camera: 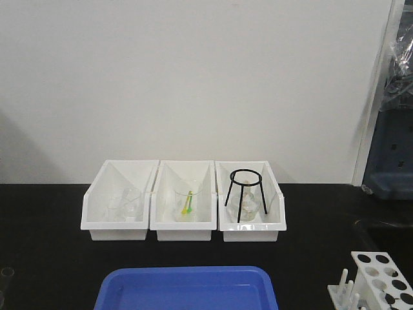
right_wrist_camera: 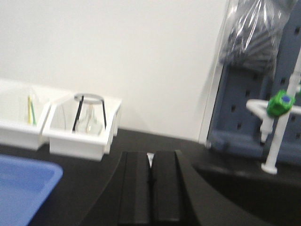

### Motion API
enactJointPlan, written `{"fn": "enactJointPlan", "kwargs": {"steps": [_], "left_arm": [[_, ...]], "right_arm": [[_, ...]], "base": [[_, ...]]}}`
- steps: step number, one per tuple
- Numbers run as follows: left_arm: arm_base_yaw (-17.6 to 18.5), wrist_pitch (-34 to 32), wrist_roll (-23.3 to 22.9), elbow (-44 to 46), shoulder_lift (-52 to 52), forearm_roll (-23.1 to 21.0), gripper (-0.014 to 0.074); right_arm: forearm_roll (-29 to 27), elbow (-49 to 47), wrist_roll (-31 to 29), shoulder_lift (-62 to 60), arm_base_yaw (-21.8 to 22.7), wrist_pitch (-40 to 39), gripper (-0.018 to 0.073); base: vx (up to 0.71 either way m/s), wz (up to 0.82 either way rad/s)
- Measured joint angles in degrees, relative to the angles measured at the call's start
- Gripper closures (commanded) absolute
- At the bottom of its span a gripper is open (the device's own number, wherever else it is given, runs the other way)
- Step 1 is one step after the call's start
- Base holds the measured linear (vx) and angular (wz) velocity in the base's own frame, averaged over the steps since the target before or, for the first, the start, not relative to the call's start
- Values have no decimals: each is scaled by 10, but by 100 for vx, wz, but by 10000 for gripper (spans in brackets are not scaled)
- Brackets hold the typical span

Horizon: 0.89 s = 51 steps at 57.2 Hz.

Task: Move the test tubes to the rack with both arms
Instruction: 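Move the left gripper down over the test tube in the glass beaker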

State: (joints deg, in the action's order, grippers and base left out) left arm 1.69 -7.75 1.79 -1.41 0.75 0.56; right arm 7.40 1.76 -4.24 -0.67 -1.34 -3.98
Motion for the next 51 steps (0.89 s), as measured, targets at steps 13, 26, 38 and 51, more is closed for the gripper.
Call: {"fn": "enactJointPlan", "kwargs": {"steps": [13, 26, 38, 51], "left_arm": [[0, -9, -1, 18, 0, 0, 597], [0, 52, -1, 132, -36, 63, 561], [0, 92, -1, 181, -131, 87, 451], [0, 108, -1, 181, -210, 89, 199]], "right_arm": [[-13, -8, 18, 0, 0, -52, 568], [-17, -136, 21, 34, 0, 40, 564], [-17, -192, 21, 116, 0, 83, 546], [-17, -193, 21, 185, 0, 95, 430]], "base": [[0, 0], [0, 0], [0, 0], [0, 0]]}}
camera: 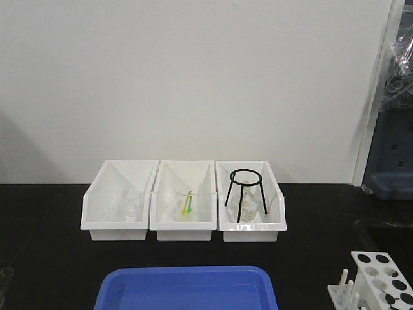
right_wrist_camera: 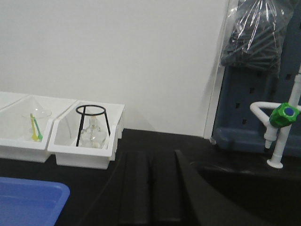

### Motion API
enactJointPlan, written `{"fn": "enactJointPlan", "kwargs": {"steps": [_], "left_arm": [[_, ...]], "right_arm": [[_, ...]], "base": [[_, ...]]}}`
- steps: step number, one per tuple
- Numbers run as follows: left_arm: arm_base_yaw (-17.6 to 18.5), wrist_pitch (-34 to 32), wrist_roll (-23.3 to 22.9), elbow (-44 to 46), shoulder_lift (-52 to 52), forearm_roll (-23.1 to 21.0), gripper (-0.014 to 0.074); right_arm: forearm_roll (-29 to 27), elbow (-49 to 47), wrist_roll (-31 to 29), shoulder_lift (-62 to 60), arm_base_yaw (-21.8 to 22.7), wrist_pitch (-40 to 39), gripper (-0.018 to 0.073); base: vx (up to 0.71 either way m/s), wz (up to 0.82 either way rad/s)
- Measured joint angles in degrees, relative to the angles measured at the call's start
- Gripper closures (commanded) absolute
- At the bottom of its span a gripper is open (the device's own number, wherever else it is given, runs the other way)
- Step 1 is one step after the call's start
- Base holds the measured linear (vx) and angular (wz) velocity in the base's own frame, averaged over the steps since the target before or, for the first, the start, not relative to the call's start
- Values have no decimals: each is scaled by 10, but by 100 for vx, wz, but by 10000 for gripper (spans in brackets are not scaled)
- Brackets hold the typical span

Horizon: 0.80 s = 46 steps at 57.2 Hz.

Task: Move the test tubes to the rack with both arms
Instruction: 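Move the left gripper down over the test tube in the glass beaker, then close the left gripper around the clear glass test tube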

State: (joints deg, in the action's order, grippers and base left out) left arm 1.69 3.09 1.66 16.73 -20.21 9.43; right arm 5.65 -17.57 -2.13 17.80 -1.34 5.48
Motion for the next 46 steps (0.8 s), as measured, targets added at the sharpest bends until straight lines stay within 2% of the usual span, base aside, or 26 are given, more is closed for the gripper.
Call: {"fn": "enactJointPlan", "kwargs": {"steps": [7, 18, 23, 32, 38, 46], "left_arm": [[0, 1, 0, 0, -24, 0, 101], [0, 6, 0, 0, -51, 0, 71], [0, 25, 10, 0, -70, 0, 71], [0, 52, 74, 0, -129, 0, 71], [0, 21, 105, 0, -179, 0, 71], [0, -55, 113, 0, -248, 0, 71]], "right_arm": [[-1, 0, 0, 22, 0, 0, 305], [-11, 0, 0, 33, 0, 1, 161], [-12, 0, 0, 34, 0, 1, 138], [-13, 0, 0, 34, 0, 2, 134], [-13, 0, 0, 34, 0, 2, 134], [-13, 0, 0, 34, 0, 3, 134]], "base": [[0, 0], [0, 0], [0, 0], [0, 0], [0, 0], [0, 0]]}}
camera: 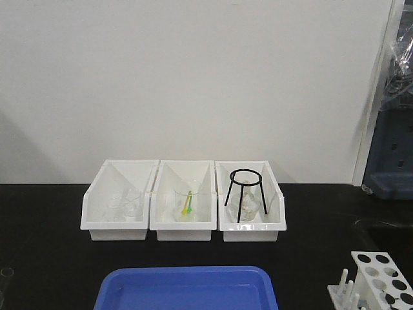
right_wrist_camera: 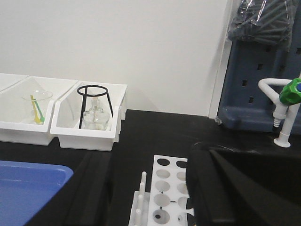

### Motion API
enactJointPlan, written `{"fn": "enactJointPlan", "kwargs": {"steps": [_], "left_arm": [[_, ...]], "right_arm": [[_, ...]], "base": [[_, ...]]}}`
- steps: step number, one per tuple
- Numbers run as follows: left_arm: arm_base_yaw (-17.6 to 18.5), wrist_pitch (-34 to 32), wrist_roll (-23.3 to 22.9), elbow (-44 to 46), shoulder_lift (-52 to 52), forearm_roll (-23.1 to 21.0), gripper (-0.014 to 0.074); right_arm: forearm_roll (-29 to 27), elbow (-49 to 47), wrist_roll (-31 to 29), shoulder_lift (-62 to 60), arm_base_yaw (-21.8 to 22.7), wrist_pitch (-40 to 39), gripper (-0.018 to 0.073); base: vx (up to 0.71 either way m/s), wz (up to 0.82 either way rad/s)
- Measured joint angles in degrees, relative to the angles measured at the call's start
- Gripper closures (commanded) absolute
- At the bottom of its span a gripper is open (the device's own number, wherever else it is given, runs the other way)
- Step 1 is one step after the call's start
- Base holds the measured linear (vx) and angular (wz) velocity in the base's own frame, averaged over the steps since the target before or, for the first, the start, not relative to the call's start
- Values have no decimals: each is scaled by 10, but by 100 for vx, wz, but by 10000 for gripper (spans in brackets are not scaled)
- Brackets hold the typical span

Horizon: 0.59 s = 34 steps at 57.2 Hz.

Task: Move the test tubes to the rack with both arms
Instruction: 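Close the left gripper around the clear glass test tube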

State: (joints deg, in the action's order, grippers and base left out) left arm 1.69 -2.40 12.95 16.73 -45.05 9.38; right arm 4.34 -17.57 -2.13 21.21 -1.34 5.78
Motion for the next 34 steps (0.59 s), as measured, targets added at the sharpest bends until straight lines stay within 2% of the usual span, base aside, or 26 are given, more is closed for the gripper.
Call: {"fn": "enactJointPlan", "kwargs": {"steps": [13, 26, 34], "left_arm": [[0, -113, 4, 0, -127, 0, 71], [0, -251, 35, 1, -234, 0, 71], [0, -300, 41, 2, -282, -23, 71]], "right_arm": [[0, 0, 0, 0, 0, 11, 134], [0, 0, 0, 0, 0, 44, 134], [0, 0, 0, 0, 0, 60, 134]], "base": [[0, 0], [0, 0], [0, 0]]}}
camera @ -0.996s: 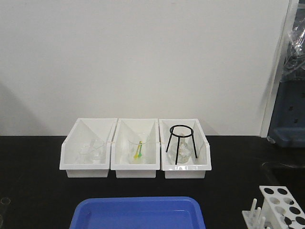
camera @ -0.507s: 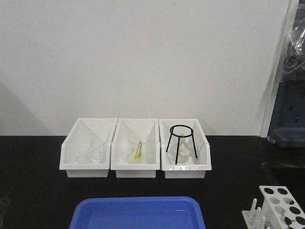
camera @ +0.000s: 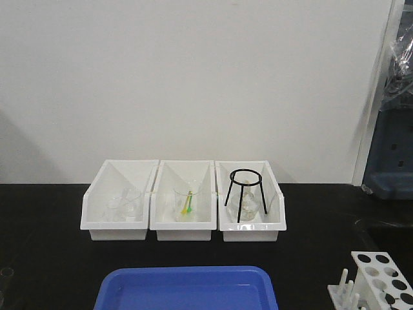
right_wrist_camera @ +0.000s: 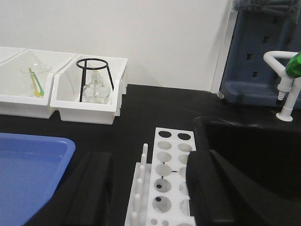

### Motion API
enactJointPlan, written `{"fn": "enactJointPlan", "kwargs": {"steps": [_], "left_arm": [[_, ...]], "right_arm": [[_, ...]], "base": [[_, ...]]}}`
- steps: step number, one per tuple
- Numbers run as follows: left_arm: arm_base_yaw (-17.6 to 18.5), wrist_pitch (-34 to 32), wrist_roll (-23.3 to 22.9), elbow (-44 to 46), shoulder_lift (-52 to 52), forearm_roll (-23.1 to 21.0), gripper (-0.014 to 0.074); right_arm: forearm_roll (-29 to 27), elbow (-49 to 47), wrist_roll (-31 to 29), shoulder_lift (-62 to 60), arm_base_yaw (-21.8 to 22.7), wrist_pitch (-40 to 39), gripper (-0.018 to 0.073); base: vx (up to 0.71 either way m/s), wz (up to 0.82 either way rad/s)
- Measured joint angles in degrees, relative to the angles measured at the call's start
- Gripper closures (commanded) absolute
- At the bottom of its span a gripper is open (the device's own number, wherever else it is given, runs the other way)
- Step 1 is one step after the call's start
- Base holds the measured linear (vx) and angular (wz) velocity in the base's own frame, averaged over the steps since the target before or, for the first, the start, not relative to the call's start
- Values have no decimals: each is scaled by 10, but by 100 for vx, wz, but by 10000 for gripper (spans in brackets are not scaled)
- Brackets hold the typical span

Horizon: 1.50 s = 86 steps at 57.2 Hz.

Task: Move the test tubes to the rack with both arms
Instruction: 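Close the left gripper around the clear glass test tube, then lift the test tube up out of the beaker with the left gripper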

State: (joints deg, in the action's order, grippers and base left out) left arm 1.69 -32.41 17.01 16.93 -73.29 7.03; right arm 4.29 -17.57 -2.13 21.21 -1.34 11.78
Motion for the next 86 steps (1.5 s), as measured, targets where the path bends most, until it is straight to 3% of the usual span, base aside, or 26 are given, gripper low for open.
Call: {"fn": "enactJointPlan", "kwargs": {"steps": [13, 24, 42, 65, 73, 86], "left_arm": [[0, -45, 33, 21, -34, -60, 71], [0, -45, 37, 53, -56, -61, 71], [0, -34, 37, 80, -106, -21, 71], [0, -83, 67, 80, -157, -54, 71], [0, -87, 67, 82, -157, -54, 111], [0, -86, 67, 82, -157, -54, 246]], "right_arm": [[0, 0, 0, 0, 0, 9, 134], [0, 0, 0, 0, 0, 15, 134], [0, 0, 0, 0, 0, 15, 134], [0, 0, 0, 0, 0, 17, 134], [0, 0, 0, 0, 0, 17, 134], [0, 0, 0, 0, 0, 18, 134]], "base": [[0, 0], [0, 0], [0, 0], [0, 0], [0, 0], [0, 0]]}}
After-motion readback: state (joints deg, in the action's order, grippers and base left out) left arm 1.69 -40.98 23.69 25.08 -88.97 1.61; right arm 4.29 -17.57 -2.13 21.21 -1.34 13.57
